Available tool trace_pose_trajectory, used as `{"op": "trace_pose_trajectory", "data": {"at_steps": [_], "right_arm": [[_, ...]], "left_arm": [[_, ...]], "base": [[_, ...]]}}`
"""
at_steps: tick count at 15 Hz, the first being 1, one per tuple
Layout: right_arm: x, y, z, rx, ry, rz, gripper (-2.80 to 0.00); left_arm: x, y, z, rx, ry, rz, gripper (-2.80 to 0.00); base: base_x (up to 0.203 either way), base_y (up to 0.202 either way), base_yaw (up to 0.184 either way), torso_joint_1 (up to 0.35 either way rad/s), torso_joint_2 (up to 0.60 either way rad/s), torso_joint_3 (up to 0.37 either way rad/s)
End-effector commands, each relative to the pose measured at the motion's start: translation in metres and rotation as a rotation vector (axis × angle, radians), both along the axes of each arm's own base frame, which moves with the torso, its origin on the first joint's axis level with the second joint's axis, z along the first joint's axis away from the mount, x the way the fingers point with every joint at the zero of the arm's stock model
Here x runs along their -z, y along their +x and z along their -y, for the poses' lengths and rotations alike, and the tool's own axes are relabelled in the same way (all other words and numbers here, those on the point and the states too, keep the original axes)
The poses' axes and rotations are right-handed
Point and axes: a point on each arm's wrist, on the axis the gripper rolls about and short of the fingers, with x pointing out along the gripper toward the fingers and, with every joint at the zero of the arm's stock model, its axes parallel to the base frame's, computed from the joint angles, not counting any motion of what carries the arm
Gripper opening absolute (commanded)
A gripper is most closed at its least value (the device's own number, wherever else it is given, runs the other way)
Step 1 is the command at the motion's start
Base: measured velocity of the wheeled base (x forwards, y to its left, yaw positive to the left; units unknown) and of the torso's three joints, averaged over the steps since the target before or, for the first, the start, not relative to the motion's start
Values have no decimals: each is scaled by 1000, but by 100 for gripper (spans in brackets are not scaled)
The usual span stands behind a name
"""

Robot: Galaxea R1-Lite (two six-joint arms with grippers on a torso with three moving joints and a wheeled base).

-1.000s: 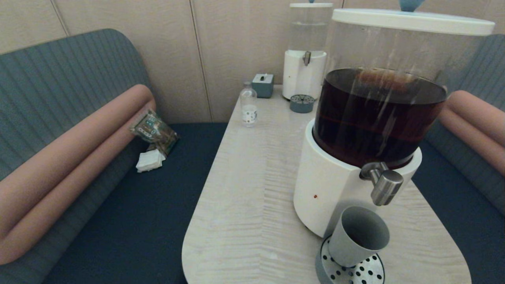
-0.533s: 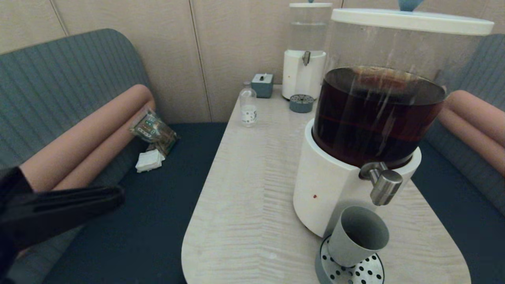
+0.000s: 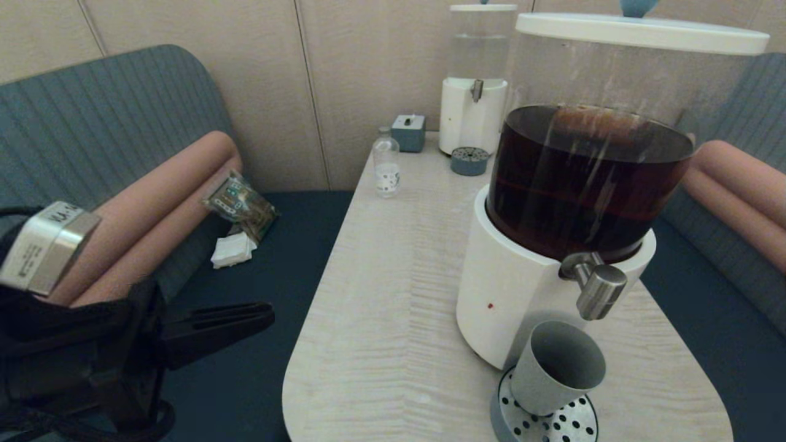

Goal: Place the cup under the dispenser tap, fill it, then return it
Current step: Place the cup next to the water dispenser

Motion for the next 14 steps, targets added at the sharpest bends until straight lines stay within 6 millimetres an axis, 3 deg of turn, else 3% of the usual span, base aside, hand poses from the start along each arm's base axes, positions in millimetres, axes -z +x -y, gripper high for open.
{"op": "trace_pose_trajectory", "data": {"at_steps": [1,7,11,12,14], "right_arm": [[3,0,0,-1,-1,-6,-280],[3,0,0,-2,-1,-6,-280],[3,1,0,-1,-1,-7,-280],[3,0,0,-1,-1,-6,-280],[3,0,0,-1,-1,-6,-280]], "left_arm": [[17,12,3,10,30,-54,-280],[67,31,15,79,171,-5,-280],[69,33,23,122,182,13,-280],[69,33,23,122,182,17,0],[70,31,24,129,181,20,0]], "base": [[0,0,0,0,0,0],[0,0,0,0,0,0],[0,0,0,0,0,0],[0,0,0,0,0,0],[0,0,0,0,0,0]]}}
